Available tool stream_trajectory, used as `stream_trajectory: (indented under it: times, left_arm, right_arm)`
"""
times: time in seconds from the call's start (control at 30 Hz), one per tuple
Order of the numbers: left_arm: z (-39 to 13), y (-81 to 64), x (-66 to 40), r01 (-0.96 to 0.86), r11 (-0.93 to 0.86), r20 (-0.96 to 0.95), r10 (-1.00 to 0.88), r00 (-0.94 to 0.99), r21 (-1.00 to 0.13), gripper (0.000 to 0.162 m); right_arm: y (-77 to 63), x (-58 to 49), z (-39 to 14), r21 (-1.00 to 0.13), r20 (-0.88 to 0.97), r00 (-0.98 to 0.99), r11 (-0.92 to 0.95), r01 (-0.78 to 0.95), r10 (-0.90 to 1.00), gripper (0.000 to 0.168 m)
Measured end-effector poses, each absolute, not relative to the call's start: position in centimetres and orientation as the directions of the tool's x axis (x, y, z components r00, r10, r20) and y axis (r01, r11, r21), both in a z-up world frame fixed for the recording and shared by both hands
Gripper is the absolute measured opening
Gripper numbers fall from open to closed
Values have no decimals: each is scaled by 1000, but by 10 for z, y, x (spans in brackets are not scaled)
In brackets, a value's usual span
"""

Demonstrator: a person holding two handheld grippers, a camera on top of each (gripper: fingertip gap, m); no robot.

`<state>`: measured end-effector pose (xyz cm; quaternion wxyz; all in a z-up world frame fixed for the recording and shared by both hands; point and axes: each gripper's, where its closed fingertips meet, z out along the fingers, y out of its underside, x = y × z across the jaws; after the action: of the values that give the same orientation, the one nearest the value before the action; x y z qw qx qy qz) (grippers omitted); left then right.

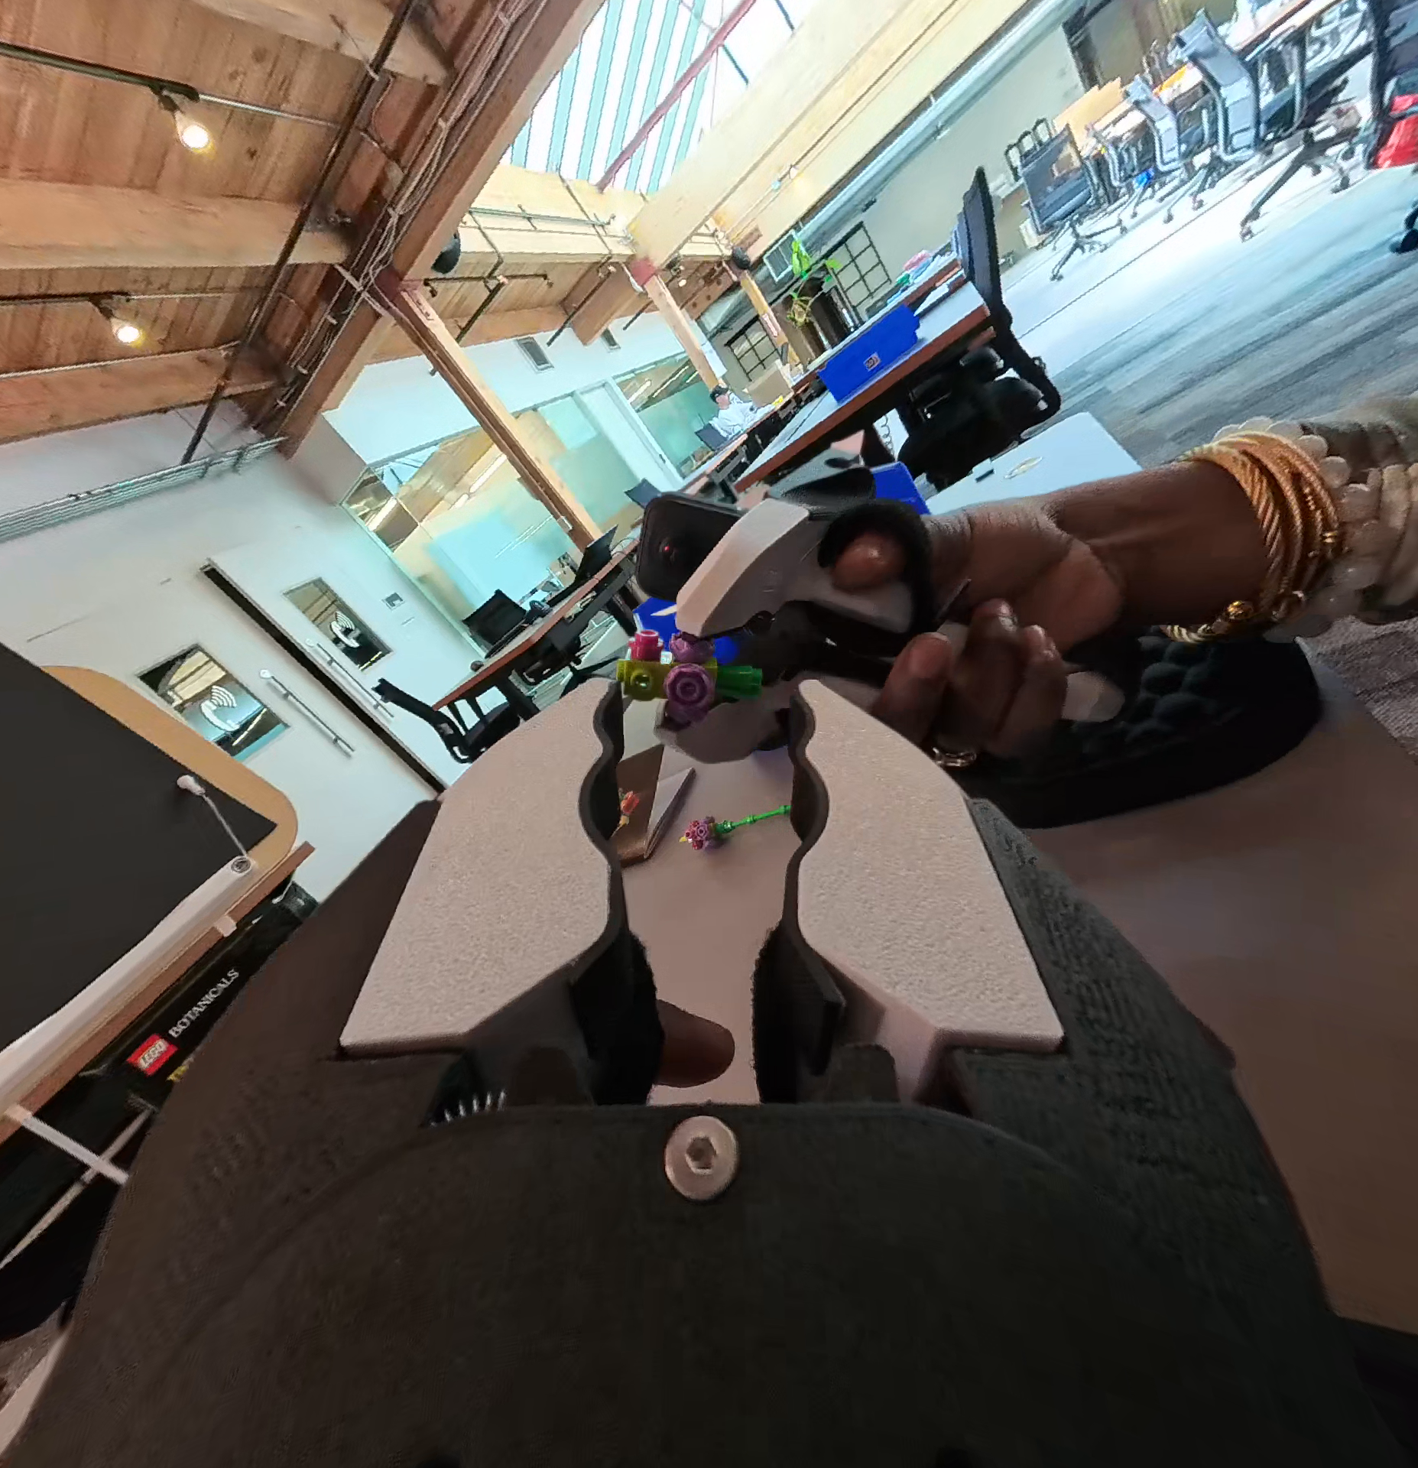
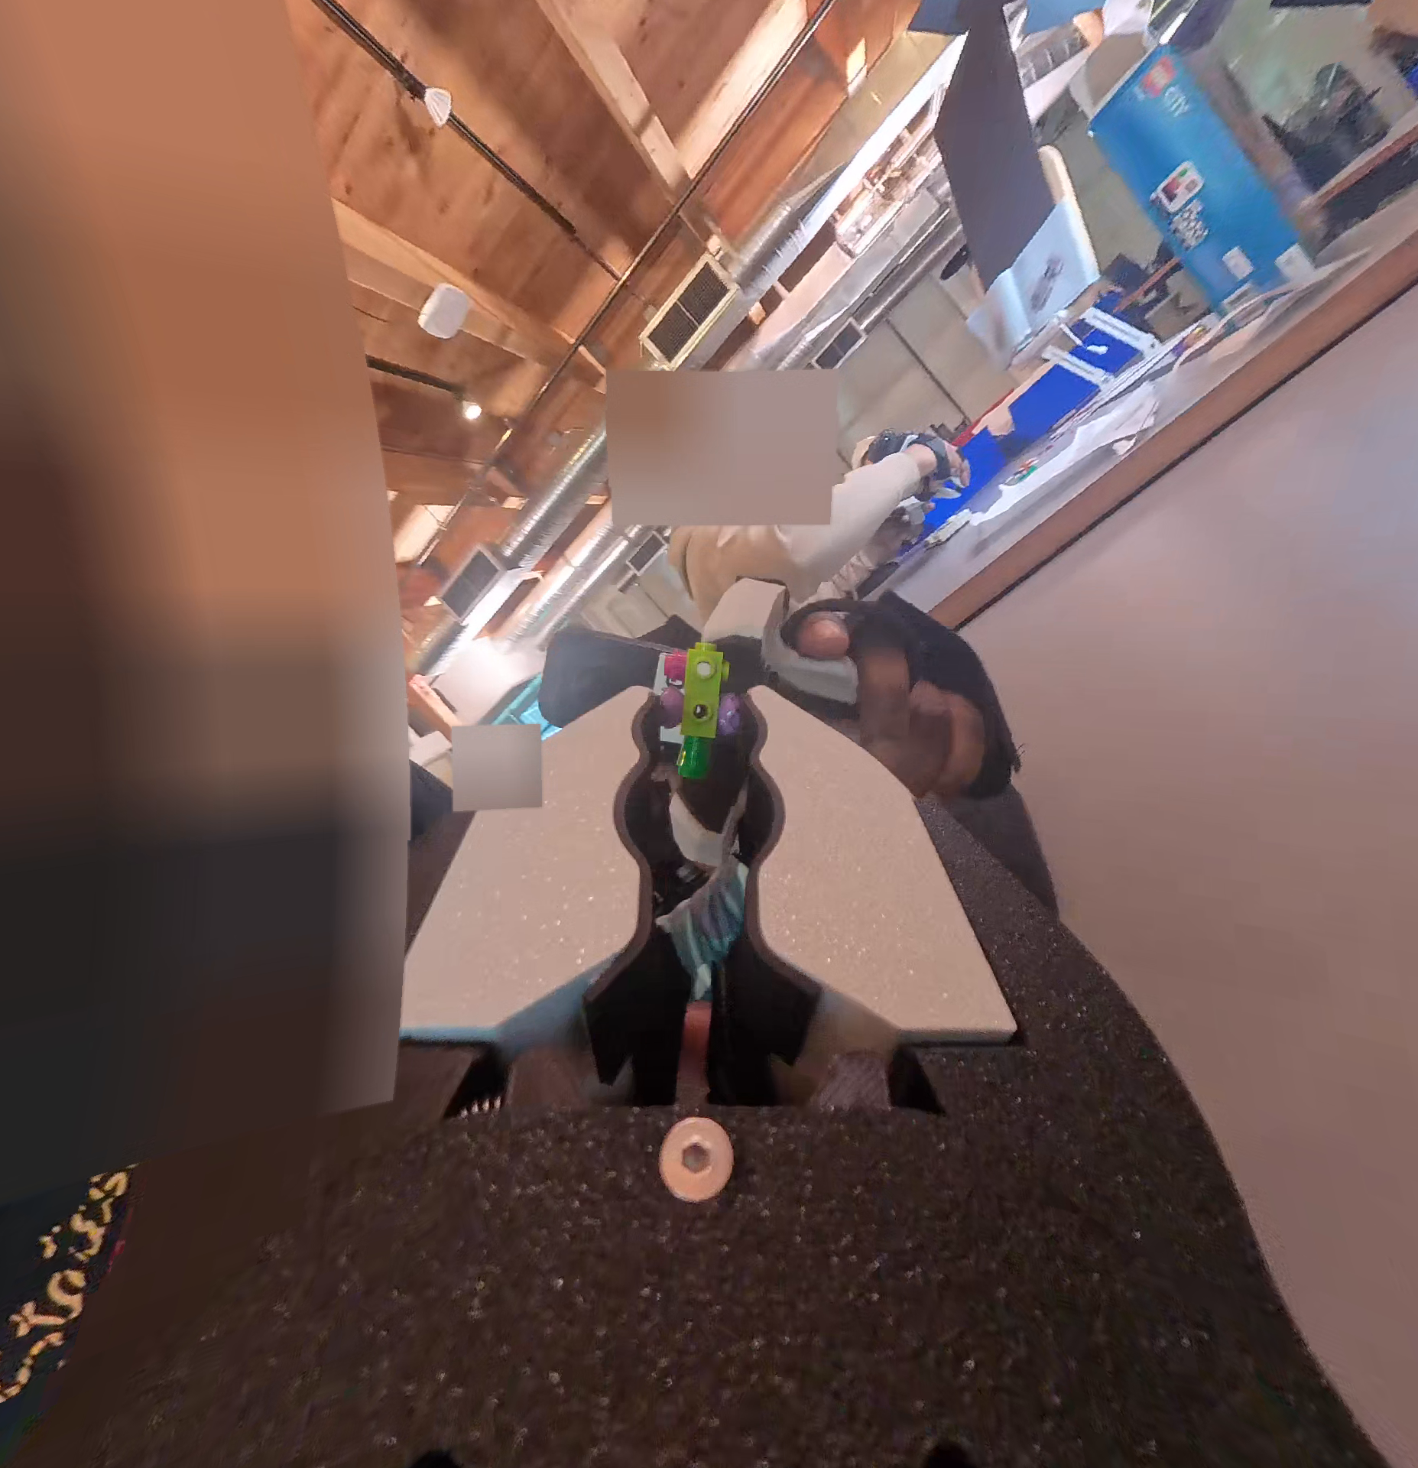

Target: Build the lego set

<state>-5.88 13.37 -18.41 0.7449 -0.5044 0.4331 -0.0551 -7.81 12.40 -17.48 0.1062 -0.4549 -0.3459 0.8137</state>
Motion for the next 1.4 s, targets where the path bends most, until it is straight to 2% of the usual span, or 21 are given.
stream_trajectory:
  times: [0.3,0.37,0.43,0.53,0.63,0.73,1.07,1.2,1.3,1.4]
  left_arm:
    - [-185,133,-59,-381,491,-611,-502,612,-784,32]
    - [-187,136,-61,-404,475,-616,-491,616,-782,32]
    - [-189,144,-69,-464,442,-636,-435,638,-768,32]
    - [-200,158,-85,-651,357,-742,-291,604,-670,32]
    - [-204,165,-90,-758,302,-816,-197,543,-578,32]
    - [-207,167,-91,-821,275,-866,-149,477,-500,32]
    - [-214,166,-84,-838,285,-885,-178,431,-465,32]
    - [-215,166,-84,-808,284,-855,-216,471,-517,32]
    - [-217,165,-82,-762,280,-809,-277,518,-584,32]
    - [-217,164,-80,-717,281,-767,-321,556,-638,32]
  right_arm:
    - [123,-78,-179,-638,-691,-559,-750,173,458,18]
    - [126,-79,-181,-675,-668,-533,-725,139,520,18]
    - [139,-82,-183,-739,-620,-436,-672,45,653,25]
    - [161,-78,-184,-907,-395,-159,-412,-87,905,23]
    - [161,-77,-189,-997,-81,54,-81,-2,995,16]
    - [161,-80,-190,-997,60,137,52,62,989,13]
    - [160,-90,-199,-984,119,138,98,147,983,8]
    - [160,-90,-198,-957,251,166,219,188,954,7]
    - [160,-90,-199,-868,477,200,422,263,856,7]
    - [158,-89,-197,-794,598,218,534,291,771,7]
